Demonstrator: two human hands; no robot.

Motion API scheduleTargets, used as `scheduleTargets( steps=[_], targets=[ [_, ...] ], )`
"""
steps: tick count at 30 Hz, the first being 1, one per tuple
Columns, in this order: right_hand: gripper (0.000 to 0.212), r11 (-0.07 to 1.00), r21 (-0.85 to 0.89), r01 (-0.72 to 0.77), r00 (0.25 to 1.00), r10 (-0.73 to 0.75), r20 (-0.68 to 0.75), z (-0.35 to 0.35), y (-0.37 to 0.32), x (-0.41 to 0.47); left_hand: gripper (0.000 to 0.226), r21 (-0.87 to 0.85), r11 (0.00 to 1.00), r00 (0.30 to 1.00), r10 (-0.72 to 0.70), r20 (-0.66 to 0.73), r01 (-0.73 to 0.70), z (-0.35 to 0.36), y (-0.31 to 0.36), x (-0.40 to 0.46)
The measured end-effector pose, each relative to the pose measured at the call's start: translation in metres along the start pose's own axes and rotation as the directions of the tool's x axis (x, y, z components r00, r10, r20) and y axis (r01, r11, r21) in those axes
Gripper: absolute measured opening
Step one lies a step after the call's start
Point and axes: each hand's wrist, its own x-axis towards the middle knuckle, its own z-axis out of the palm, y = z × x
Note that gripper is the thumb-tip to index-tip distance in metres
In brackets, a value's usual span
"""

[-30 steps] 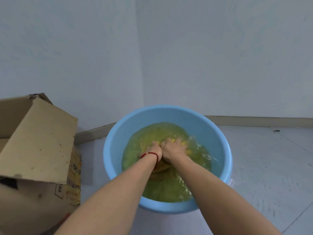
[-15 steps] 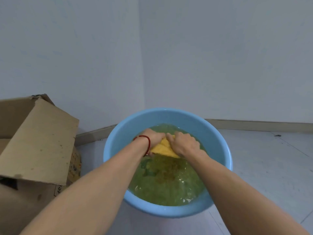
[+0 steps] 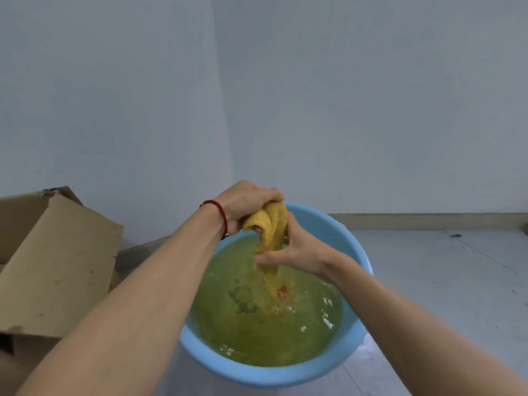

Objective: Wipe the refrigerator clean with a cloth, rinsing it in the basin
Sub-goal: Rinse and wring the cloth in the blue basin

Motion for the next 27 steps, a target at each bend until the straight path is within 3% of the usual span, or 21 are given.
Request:
scheduleTargets(
  steps=[3, 5, 7, 9, 12, 14, 18, 21, 24, 27],
  targets=[
    [0.041, 1.000, -0.010, 0.003, 0.982, -0.004, -0.191, 0.011, 0.002, 0.012, 0.018, -0.092, 0.995, 0.999, -0.034, 0.002, 0.034, -0.017, 0.000, -0.002],
    [0.017, 0.999, -0.031, -0.021, 0.960, 0.012, -0.279, 0.003, -0.003, 0.015, 0.019, 0.015, 0.994, 0.994, -0.109, -0.031, 0.110, -0.033, -0.010, -0.004],
    [0.016, 0.999, -0.003, -0.039, 0.958, 0.036, -0.285, -0.009, -0.009, 0.014, 0.026, 0.158, 0.954, 0.965, -0.260, 0.027, 0.253, -0.048, -0.030, -0.010],
    [0.016, 0.999, 0.038, -0.034, 0.970, 0.043, -0.241, -0.016, -0.014, 0.012, 0.039, 0.246, 0.905, 0.894, -0.398, 0.204, 0.347, -0.056, -0.052, -0.017],
    [0.016, 0.995, 0.067, -0.075, 0.971, 0.088, -0.221, -0.016, -0.020, 0.014, 0.059, 0.141, 0.943, 0.783, -0.328, 0.529, 0.300, -0.047, -0.072, -0.018],
    [0.015, 0.986, 0.134, -0.103, 0.960, 0.134, -0.247, -0.013, -0.022, 0.018, 0.059, 0.098, 0.970, 0.781, -0.236, 0.578, 0.221, -0.033, -0.077, -0.011],
    [0.007, 0.882, 0.463, -0.089, 0.950, 0.214, -0.225, -0.012, -0.026, 0.020, 0.063, 0.032, 0.999, 0.882, -0.041, 0.469, 0.030, -0.011, -0.081, 0.001],
    [0.020, 0.725, 0.688, -0.032, 0.972, 0.183, -0.148, -0.010, -0.027, 0.014, 0.061, -0.007, 0.992, 0.950, 0.121, 0.288, -0.124, 0.006, -0.083, 0.006],
    [0.021, 0.641, 0.767, -0.027, 0.998, 0.063, -0.017, -0.019, -0.023, 0.002, 0.033, 0.149, 0.970, 0.981, 0.187, 0.048, -0.192, 0.017, -0.080, 0.009],
    [0.053, 0.642, 0.764, -0.066, 0.989, 0.143, -0.034, -0.026, -0.013, -0.002, 0.013, 0.396, 0.885, 0.969, 0.244, 0.049, -0.243, 0.015, -0.070, 0.008]
  ],
)
